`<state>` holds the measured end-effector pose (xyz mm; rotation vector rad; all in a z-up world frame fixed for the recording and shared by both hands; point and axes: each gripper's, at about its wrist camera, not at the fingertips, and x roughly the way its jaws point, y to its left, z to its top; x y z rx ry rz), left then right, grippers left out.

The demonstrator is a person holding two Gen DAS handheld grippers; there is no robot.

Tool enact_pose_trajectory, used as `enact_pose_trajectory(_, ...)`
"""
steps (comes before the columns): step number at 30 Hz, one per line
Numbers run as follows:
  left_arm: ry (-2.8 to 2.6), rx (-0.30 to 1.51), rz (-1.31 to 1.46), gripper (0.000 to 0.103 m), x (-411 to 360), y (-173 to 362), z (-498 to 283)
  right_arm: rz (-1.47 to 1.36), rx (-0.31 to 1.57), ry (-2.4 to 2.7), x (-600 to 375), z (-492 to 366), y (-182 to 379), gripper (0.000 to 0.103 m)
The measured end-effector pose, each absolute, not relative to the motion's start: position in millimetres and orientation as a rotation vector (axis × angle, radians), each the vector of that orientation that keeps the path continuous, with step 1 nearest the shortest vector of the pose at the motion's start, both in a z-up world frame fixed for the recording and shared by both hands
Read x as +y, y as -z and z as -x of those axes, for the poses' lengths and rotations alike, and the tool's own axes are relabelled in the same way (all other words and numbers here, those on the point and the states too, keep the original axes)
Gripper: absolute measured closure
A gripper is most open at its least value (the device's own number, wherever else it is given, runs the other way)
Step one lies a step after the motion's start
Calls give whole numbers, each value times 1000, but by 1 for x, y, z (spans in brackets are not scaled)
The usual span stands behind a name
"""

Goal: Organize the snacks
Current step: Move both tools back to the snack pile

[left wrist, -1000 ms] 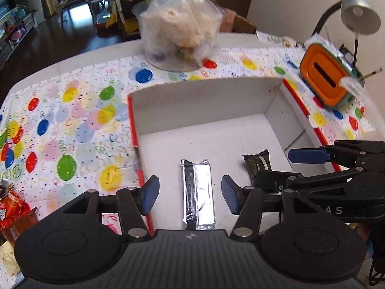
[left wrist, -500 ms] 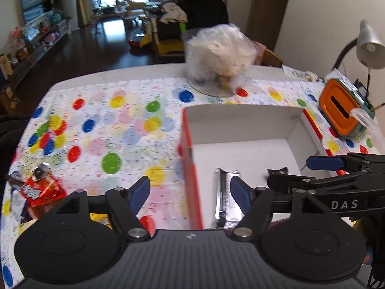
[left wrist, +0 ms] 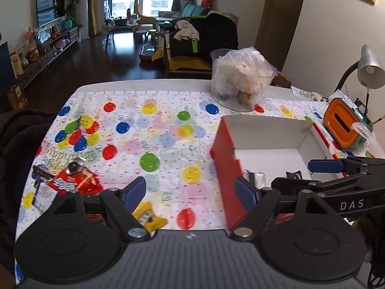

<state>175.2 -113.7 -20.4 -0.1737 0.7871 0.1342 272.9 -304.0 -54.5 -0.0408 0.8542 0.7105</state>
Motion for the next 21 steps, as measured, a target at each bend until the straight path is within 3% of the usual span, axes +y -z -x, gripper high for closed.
enact_pose_trajectory(21, 90, 933, 119, 22, 41, 75, -92, 18, 967, -580, -176, -219, 85, 0)
